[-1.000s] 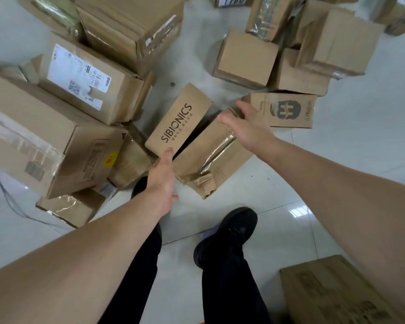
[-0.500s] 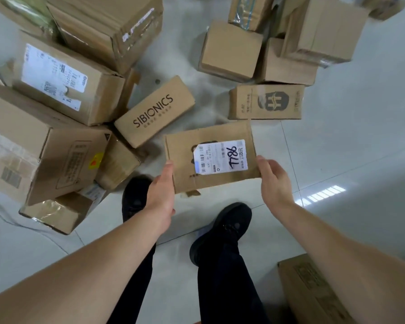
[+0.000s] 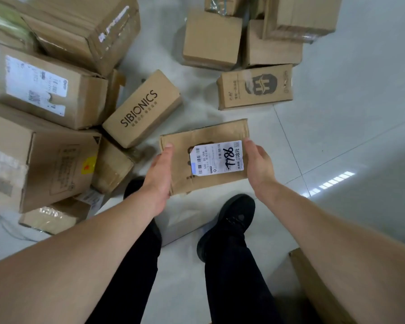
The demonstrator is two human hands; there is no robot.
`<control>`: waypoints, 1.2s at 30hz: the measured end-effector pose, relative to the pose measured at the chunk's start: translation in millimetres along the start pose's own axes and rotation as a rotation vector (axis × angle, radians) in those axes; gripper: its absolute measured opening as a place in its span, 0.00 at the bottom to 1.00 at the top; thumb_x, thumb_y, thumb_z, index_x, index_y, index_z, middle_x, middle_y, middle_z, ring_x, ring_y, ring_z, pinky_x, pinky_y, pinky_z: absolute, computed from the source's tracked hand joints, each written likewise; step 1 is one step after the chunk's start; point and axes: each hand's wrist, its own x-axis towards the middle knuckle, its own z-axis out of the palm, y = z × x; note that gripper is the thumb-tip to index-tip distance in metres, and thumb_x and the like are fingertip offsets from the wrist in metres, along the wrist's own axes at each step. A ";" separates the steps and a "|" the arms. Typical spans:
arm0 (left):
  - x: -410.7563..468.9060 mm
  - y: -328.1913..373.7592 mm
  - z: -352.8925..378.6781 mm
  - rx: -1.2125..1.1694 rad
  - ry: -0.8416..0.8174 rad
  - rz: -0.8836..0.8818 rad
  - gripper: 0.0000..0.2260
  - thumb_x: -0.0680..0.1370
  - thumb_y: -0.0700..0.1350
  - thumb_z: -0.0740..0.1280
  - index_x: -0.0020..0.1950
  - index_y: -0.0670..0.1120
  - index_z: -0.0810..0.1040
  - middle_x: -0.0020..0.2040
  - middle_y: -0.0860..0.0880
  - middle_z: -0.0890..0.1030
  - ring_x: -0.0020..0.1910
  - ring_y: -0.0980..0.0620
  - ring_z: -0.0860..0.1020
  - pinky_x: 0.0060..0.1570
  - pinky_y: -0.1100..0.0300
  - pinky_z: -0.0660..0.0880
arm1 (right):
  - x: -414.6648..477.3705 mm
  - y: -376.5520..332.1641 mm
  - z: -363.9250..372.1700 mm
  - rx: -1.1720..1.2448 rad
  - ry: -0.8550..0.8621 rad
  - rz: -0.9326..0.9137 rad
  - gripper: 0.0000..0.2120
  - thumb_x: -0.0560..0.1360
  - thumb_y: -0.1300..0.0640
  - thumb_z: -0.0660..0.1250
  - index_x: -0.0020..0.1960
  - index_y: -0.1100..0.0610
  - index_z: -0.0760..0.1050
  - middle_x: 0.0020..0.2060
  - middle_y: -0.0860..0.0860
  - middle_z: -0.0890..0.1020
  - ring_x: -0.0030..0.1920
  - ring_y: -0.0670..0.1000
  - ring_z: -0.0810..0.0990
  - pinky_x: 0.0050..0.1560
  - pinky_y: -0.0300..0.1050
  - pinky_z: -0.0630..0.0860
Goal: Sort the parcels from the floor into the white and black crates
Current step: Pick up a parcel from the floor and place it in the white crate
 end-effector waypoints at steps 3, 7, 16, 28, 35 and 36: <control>-44.0 17.4 -2.4 0.060 0.009 0.106 0.33 0.70 0.75 0.58 0.69 0.59 0.72 0.59 0.52 0.83 0.56 0.49 0.81 0.54 0.49 0.77 | -45.1 -18.5 -21.2 0.029 0.073 -0.019 0.38 0.66 0.25 0.54 0.61 0.52 0.76 0.49 0.48 0.85 0.52 0.50 0.82 0.55 0.52 0.77; -127.3 57.5 -9.5 0.094 -0.045 0.226 0.26 0.75 0.74 0.58 0.64 0.60 0.77 0.57 0.53 0.83 0.56 0.49 0.83 0.53 0.48 0.80 | -115.6 -55.1 -62.4 0.132 0.166 -0.066 0.30 0.74 0.31 0.56 0.58 0.55 0.75 0.47 0.47 0.82 0.50 0.48 0.80 0.45 0.46 0.73; -296.4 173.3 -19.7 0.390 -0.149 0.570 0.43 0.60 0.85 0.57 0.65 0.61 0.79 0.62 0.52 0.82 0.62 0.46 0.80 0.65 0.40 0.74 | -282.5 -146.5 -157.9 0.411 0.396 -0.142 0.25 0.79 0.33 0.55 0.54 0.54 0.75 0.48 0.49 0.81 0.50 0.51 0.79 0.52 0.52 0.76; -549.4 213.6 62.1 0.709 -0.518 0.996 0.42 0.64 0.84 0.54 0.64 0.58 0.80 0.60 0.54 0.83 0.62 0.48 0.80 0.64 0.41 0.74 | -489.6 -129.0 -285.5 0.774 0.852 -0.188 0.24 0.83 0.38 0.56 0.53 0.58 0.75 0.48 0.50 0.79 0.52 0.53 0.77 0.52 0.48 0.69; -665.8 135.4 109.3 0.831 -0.713 1.080 0.41 0.65 0.80 0.54 0.67 0.56 0.77 0.58 0.54 0.83 0.58 0.51 0.82 0.61 0.46 0.78 | -599.1 -45.0 -335.9 0.877 1.027 -0.202 0.37 0.72 0.27 0.52 0.52 0.60 0.79 0.47 0.54 0.84 0.50 0.54 0.81 0.49 0.50 0.74; -678.8 121.2 114.0 0.850 -0.742 1.092 0.41 0.65 0.80 0.54 0.67 0.56 0.77 0.58 0.54 0.83 0.58 0.51 0.82 0.61 0.46 0.78 | -614.5 -30.1 -340.0 0.887 1.053 -0.199 0.38 0.71 0.27 0.51 0.51 0.59 0.79 0.47 0.53 0.84 0.50 0.54 0.81 0.50 0.51 0.75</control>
